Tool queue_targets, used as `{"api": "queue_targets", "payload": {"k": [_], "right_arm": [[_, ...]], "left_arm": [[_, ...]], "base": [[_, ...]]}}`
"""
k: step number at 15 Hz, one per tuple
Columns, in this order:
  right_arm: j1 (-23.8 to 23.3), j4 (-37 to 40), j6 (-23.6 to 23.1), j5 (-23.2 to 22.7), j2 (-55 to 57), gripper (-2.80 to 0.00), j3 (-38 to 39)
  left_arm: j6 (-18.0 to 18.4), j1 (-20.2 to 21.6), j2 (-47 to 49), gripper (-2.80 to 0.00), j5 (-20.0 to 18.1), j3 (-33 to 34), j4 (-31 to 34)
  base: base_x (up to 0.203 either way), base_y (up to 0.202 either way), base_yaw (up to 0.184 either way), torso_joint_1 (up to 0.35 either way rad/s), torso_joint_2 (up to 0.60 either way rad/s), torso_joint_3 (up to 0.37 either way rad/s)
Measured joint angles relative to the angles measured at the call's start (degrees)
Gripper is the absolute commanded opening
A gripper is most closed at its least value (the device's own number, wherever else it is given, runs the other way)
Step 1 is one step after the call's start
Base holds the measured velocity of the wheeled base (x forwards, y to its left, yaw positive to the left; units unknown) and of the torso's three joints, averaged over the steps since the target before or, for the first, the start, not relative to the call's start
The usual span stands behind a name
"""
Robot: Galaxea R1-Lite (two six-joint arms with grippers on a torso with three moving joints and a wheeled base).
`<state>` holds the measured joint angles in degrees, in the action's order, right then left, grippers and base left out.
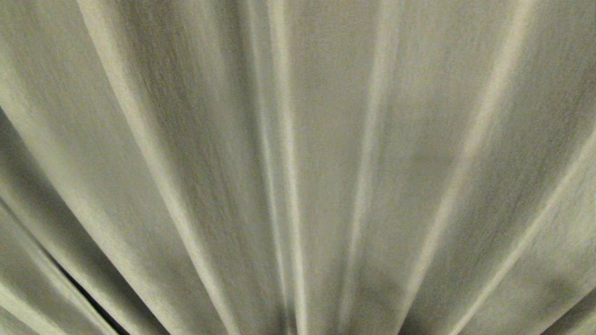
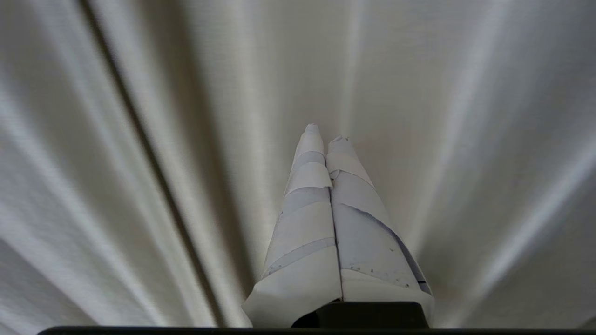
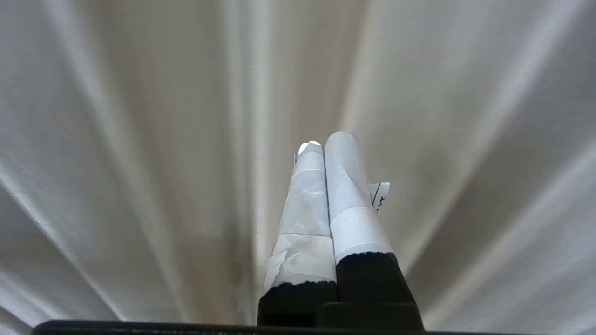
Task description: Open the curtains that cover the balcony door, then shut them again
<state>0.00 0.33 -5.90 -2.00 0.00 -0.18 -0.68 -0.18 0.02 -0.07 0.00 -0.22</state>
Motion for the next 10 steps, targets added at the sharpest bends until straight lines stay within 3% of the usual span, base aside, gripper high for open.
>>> {"api": "queue_targets", "payload": {"k": [10], "right_arm": [[0.02, 0.01, -0.29, 0.1, 0.0, -2.8, 0.05]], "left_arm": [[0.0, 0.07, 0.0, -2.8, -0.02, 0.0, -0.02]], "base": [[0.0, 0.188, 0.001, 0.003, 0.0, 0.003]]}}
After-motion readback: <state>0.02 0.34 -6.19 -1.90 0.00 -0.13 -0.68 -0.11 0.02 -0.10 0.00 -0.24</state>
